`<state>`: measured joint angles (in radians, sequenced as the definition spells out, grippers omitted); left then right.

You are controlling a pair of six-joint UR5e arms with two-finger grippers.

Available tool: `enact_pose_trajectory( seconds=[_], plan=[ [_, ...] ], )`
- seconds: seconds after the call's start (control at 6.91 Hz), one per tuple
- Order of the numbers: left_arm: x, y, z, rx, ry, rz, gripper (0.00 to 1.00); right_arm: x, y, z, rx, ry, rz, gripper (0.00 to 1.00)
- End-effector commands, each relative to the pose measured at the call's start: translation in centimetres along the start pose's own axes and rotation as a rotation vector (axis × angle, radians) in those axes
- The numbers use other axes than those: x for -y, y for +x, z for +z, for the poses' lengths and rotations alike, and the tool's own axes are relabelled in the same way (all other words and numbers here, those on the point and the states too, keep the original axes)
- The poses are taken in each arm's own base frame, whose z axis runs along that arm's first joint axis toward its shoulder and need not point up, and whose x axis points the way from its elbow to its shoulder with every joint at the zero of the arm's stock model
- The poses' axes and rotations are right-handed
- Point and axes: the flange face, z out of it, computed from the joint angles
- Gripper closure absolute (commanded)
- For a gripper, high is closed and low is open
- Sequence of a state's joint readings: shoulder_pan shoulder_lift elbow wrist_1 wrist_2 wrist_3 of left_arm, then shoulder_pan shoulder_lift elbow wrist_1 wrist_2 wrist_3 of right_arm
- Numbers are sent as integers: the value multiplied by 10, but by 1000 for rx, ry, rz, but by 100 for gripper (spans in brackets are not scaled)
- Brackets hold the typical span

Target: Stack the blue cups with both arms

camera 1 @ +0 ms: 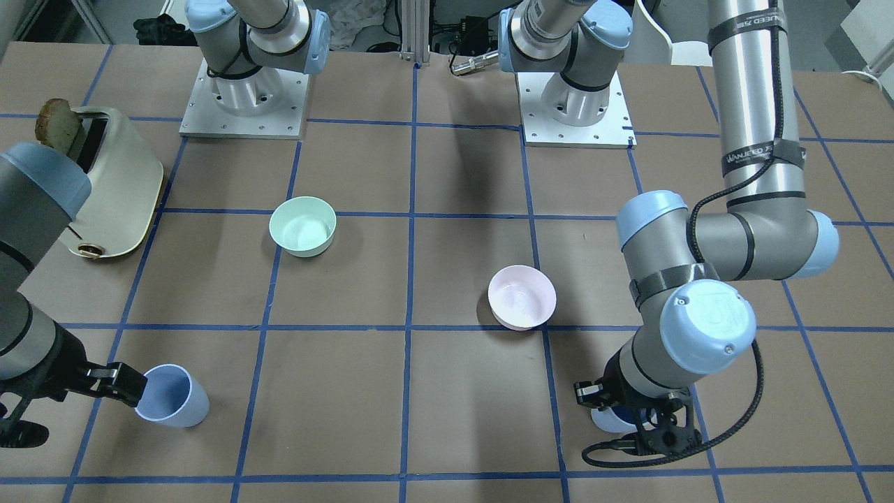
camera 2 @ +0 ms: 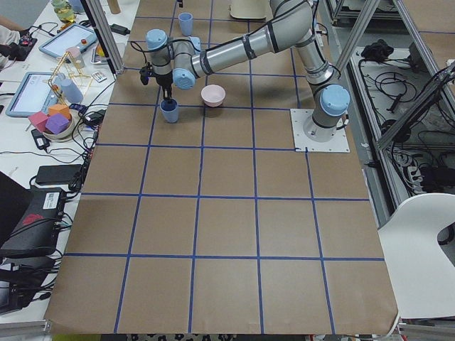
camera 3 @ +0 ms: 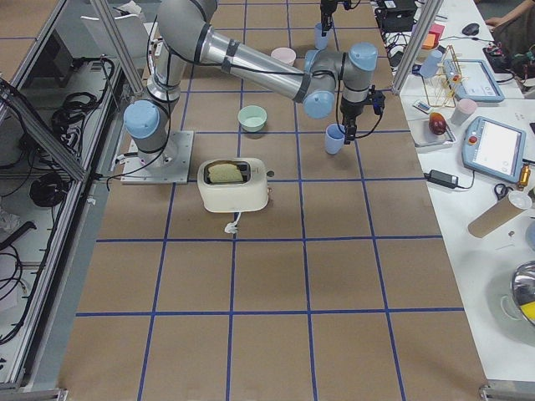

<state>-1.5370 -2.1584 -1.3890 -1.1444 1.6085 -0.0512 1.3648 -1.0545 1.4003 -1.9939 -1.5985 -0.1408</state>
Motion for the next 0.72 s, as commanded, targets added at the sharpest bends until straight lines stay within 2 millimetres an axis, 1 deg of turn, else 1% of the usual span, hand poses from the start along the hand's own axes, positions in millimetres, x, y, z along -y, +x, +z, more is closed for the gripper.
enact_pose_trajectory(
  seconds=[0.0, 0.14, 0.29, 0.43, 0.58],
  plan=[
    [-37, 112, -52, -26, 78, -71, 100, 0, 0, 26, 3, -45, -2, 0],
    [-53, 176, -60, -46, 96, -142, 100, -5, -1, 39, 15, -83, -3, 0],
    [-73, 219, -56, -62, 86, -221, 100, -7, -1, 43, 13, -92, -3, 0],
    [-98, 260, -53, -68, 80, -178, 100, -8, -2, 46, 14, -101, -4, 0],
    [-111, 278, -42, -59, 65, -151, 100, -9, -3, 52, 22, -109, -2, 1]
  ],
)
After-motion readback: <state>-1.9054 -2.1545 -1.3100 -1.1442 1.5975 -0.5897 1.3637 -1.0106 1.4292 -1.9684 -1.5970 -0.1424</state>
